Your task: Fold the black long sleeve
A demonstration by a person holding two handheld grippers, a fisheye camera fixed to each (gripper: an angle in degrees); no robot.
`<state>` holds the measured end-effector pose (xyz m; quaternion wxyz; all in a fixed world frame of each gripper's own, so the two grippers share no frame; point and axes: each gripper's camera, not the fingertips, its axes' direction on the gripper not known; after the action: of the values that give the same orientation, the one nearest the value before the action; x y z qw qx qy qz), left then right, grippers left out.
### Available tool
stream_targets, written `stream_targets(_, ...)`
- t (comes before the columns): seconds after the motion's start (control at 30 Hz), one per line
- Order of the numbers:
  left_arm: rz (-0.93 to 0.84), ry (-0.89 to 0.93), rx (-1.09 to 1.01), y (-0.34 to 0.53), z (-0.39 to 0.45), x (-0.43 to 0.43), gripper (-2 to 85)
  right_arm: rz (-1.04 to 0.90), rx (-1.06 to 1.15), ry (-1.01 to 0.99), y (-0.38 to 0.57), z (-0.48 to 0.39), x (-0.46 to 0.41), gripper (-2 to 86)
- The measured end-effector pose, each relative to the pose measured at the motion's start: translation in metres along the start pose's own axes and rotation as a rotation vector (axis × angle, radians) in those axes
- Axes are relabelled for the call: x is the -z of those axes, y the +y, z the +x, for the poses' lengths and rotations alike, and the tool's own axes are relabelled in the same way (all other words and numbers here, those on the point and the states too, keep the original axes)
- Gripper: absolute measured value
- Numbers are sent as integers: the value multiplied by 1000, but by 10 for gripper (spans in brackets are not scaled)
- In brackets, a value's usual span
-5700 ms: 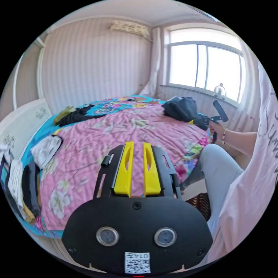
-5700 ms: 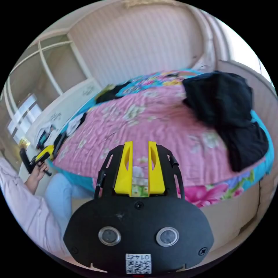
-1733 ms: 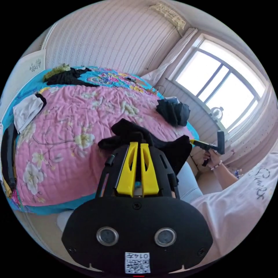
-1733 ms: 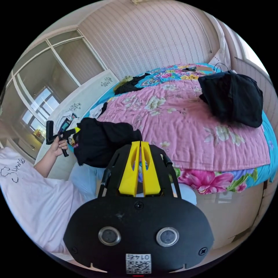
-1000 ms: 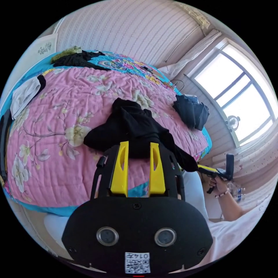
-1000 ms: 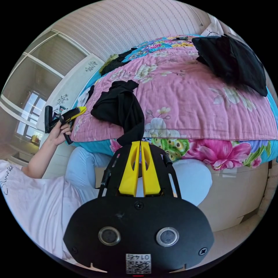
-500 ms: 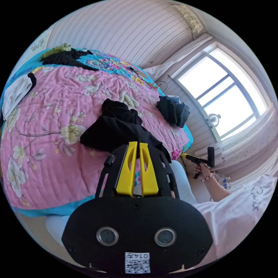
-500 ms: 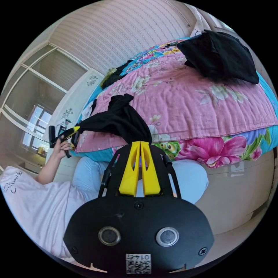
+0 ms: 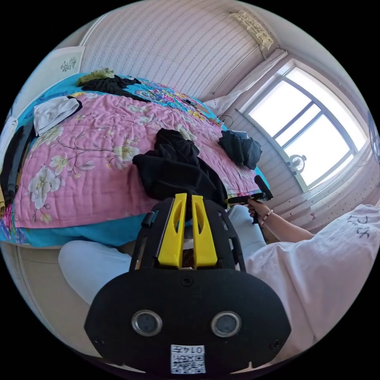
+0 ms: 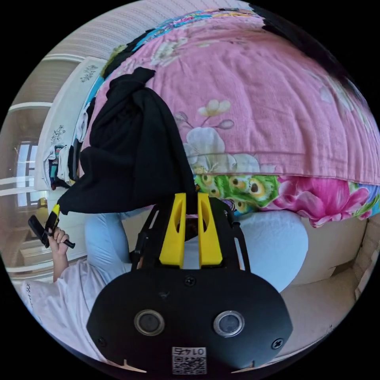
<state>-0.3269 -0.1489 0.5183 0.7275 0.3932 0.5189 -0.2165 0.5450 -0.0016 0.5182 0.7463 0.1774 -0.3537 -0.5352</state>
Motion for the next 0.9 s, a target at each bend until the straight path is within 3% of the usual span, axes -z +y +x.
stream_targets(0.1, 59, 15, -6, -4, 5, -3, -8, -45, 22, -23, -11, -6, -2, 7)
stream_targets(0.27, 92, 121, 42, -13, 1, -14, -8, 50, 105, -87, 5, -17, 31, 2)
stream_targets(0.4, 19, -61, 56, -12, 0, -23, 1, 136, 89, -171, 25, -9, 63, 2)
stream_targets(0.5, -106, -254, 12, -11, 6, -48, 61, 169, 80, -223, 30, -10, 72, 2)
stream_targets(0.7, -209, -307, 89, -38, 1, -105, 108, 151, 123, -215, 28, -45, 67, 3)
stream_targets(0.9, -281, -212, 214, -64, -14, -136, 3, 174, 125, -217, 40, -63, 76, 3)
